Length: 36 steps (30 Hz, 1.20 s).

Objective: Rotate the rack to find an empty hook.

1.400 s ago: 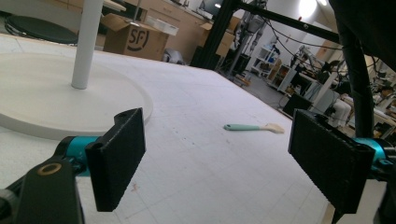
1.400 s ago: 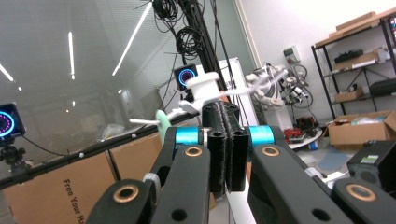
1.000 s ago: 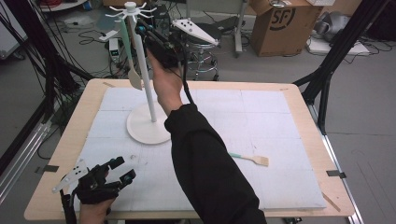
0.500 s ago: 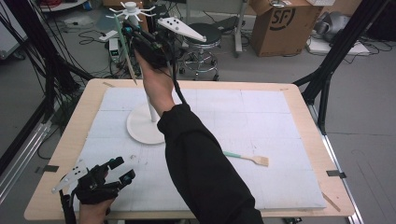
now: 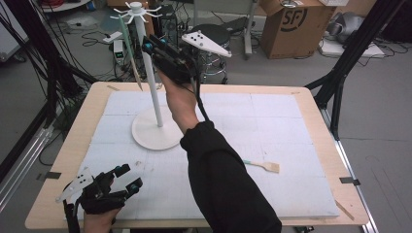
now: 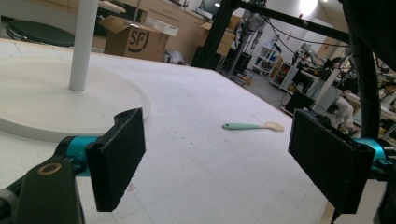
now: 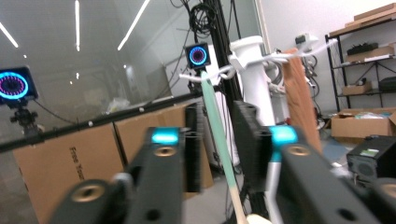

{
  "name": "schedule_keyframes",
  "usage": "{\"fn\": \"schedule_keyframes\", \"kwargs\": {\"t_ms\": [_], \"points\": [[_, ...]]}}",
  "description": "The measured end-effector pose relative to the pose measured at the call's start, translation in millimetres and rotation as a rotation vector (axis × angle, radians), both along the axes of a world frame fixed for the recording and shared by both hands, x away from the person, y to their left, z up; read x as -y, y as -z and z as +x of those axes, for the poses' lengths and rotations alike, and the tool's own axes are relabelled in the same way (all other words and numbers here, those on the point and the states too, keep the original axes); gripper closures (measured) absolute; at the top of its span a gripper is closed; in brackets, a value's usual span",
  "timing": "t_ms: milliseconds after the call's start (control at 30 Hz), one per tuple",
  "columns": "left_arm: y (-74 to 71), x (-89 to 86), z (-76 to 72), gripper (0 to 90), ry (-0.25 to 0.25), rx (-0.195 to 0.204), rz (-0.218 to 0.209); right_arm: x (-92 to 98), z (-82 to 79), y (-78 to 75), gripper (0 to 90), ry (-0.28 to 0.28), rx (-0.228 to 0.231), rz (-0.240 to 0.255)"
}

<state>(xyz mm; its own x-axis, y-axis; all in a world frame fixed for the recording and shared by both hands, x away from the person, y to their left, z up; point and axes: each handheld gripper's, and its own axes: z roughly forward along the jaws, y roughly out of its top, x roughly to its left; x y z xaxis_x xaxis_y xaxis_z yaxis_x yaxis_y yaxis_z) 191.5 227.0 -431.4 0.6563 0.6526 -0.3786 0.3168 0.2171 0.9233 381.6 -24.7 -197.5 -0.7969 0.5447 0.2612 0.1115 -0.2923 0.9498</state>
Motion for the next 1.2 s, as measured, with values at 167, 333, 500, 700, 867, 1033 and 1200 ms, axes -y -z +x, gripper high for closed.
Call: {"fn": "schedule_keyframes", "kwargs": {"t_ms": [167,333,500,700,867,1033,1200], "points": [[-0.6,4.3,-1.2,19.3,0.017,0.017,0.001,15.2,-3.5,4.0,53.1,-0.008,-0.005,-0.012],[-0.1,7.0,-0.9,18.8,0.030,0.014,0.011,28.5,-9.0,11.2,46.8,-0.001,0.020,-0.040],[-0.3,7.0,-1.4,18.1,0.018,0.021,0.024,39.7,-12.1,22.7,36.1,-0.029,0.008,-0.061],[-0.3,8.1,-1.7,17.3,0.016,0.024,0.028,52.7,-22.1,40.0,26.8,-0.035,0.002,-0.094],[0.0,8.3,-1.5,17.3,0.018,0.028,0.037,69.4,-31.5,50.7,24.8,-0.035,-0.009,-0.092],[0.1,8.4,-1.3,17.2,0.014,0.028,0.041,87.1,-41.7,58.1,21.2,-0.034,-0.005,-0.075],[-0.2,9.7,-0.9,16.8,0.008,0.032,0.042,99.1,-55.2,65.8,20.7,-0.051,-0.025,-0.076]]}}
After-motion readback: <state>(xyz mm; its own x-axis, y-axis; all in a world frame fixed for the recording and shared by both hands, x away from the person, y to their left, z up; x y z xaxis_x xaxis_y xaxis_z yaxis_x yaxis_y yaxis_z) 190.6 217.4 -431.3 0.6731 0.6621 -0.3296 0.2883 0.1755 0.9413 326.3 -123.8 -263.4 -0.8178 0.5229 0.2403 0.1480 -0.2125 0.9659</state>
